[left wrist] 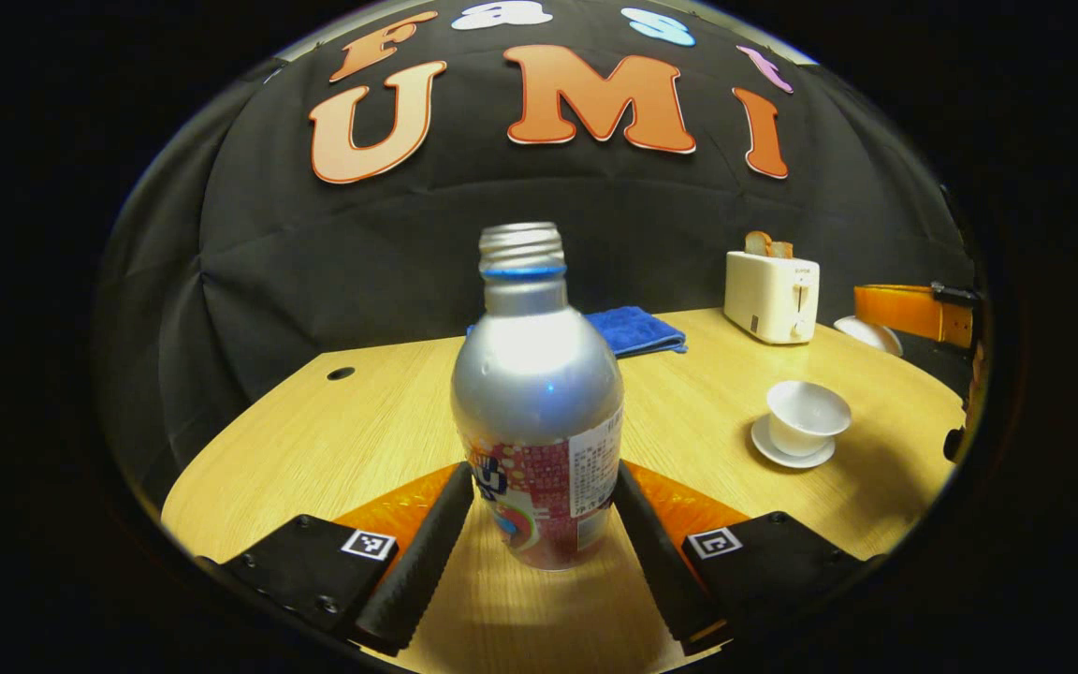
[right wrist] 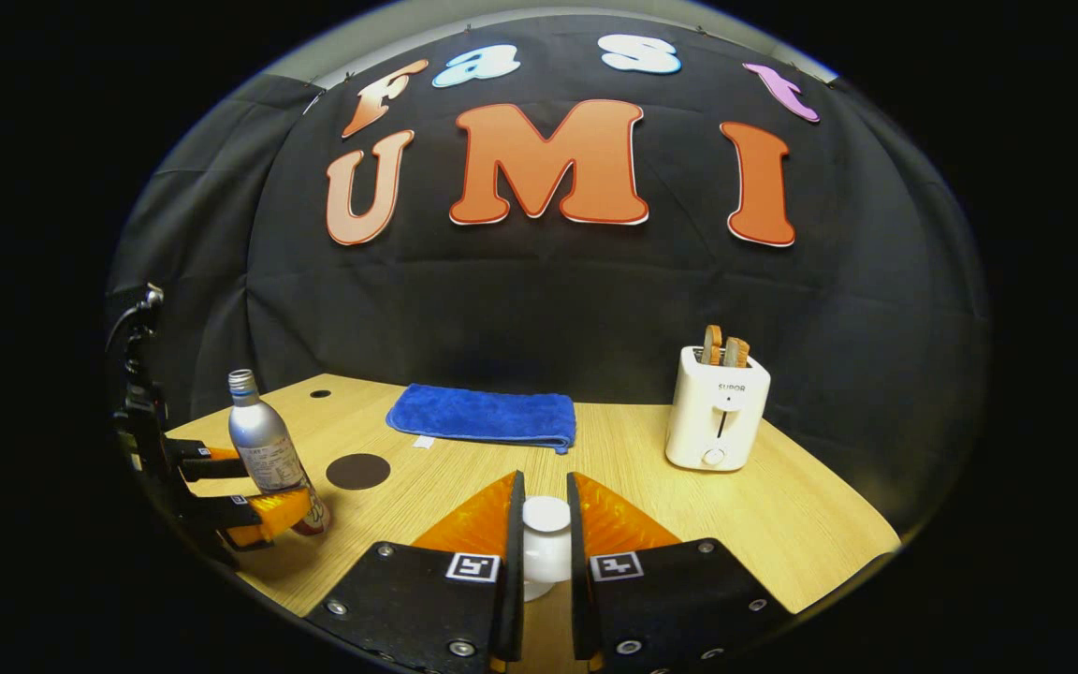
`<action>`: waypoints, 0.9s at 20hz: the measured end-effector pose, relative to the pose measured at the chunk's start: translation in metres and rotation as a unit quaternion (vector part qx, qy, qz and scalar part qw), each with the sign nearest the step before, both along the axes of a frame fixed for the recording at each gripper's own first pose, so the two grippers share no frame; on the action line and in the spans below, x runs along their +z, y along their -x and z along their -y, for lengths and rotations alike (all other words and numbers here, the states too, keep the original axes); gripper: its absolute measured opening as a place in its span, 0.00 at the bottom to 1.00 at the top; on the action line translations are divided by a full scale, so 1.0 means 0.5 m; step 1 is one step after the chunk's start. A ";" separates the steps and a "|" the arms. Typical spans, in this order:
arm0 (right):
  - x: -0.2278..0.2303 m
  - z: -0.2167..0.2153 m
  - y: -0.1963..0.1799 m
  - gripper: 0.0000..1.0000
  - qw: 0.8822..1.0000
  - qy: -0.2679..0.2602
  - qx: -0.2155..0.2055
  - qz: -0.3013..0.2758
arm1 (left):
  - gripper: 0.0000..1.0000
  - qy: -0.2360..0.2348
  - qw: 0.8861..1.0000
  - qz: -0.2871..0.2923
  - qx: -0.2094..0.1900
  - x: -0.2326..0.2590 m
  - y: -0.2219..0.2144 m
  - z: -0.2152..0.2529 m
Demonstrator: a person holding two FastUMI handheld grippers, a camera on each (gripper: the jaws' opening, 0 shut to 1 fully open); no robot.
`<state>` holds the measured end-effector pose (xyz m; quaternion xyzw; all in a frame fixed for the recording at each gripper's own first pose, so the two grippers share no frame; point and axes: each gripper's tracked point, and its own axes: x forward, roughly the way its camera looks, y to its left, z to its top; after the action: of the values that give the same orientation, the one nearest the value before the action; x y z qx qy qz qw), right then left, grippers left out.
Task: Open the teacup lid with one hand, grasp the water bottle and pour water into the teacup with the other hand; after pouring, place the water bottle on the coaster and then close the teacup lid.
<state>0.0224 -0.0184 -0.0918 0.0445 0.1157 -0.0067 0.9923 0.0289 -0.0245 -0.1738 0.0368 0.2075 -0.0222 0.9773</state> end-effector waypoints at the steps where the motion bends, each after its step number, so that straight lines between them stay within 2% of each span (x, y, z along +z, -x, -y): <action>1: -0.002 0.007 0.004 0.21 1.000 0.001 -0.004 0.001 | 0.94 -0.003 1.000 0.004 0.006 0.002 -0.001 -0.002; 2: -0.003 0.014 0.007 0.21 1.000 0.002 -0.005 0.001 | 0.89 -0.008 1.000 0.005 0.009 0.002 -0.006 -0.004; 6: 0.006 0.037 0.024 0.21 1.000 -0.005 -0.016 0.006 | 0.85 -0.044 0.999 -0.002 0.005 0.006 -0.015 -0.005; 9: 0.010 0.057 0.030 0.21 1.000 -0.005 -0.024 0.010 | 0.85 -0.101 0.995 0.005 -0.003 0.029 -0.036 0.000; 15: -0.001 0.089 0.049 0.21 0.999 0.004 -0.035 0.006 | 0.84 -0.216 0.975 0.001 -0.051 0.038 -0.066 0.034; 18: 0.008 0.105 0.061 0.21 0.999 0.004 -0.041 0.013 | 0.84 -0.270 0.960 0.004 -0.072 0.043 -0.074 0.044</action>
<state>-0.0083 -0.0712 -0.0880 0.0449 0.1012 -0.0471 0.9927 0.0657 -0.0463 -0.1521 0.3140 0.1985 -0.0353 0.9278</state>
